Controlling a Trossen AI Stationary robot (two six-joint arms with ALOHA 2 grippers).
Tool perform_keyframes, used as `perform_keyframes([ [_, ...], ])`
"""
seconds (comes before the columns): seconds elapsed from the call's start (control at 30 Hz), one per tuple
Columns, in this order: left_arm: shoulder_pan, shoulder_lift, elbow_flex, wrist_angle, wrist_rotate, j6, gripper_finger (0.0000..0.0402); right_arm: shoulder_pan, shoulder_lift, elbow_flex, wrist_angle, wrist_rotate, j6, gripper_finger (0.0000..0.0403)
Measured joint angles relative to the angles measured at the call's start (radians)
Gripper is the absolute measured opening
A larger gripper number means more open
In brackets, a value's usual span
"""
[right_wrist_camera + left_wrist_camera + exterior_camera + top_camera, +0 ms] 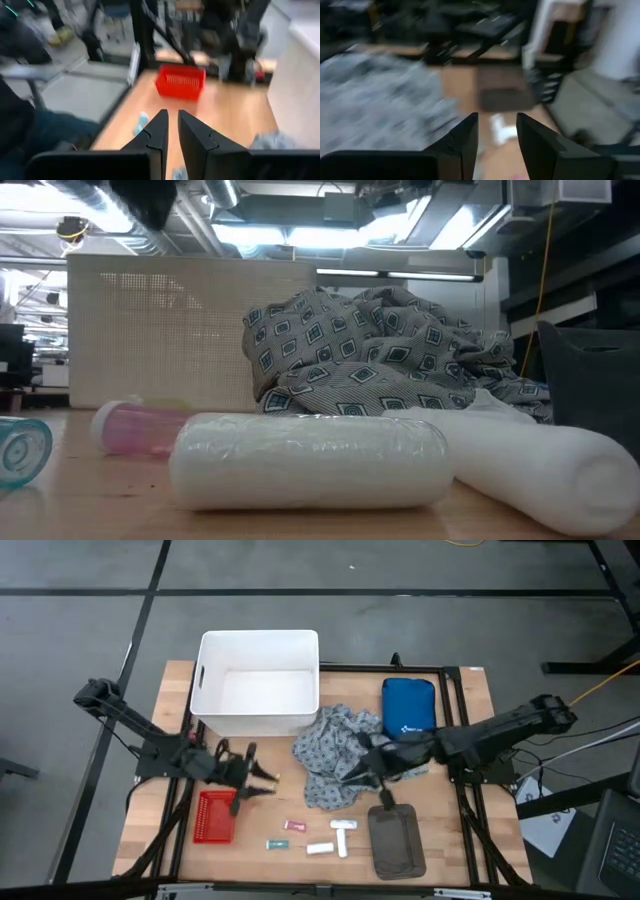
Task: Pick & Place Medicine items
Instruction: Put the top white rolled gauze into the black bin
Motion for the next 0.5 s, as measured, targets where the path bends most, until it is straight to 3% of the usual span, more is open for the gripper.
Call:
perform_keyframes([
  [0.1,-0.087,0.071,0.0,0.07,-0.052,-0.017,0.013,0.008,0.076,0.0,0.0,0.05,0.054,0.0045],
  [0.3,-0.236,0.261,0.0,0.095,-0.319,-0.163,0.013,0.027,0.158,0.0,-0.008,0.05,0.205,0.0045],
  [0.5,-0.298,0.449,0.0,0.294,-0.359,-0.233,0.013,0.079,0.176,0.0,-0.014,0.055,0.363,0.0047],
])
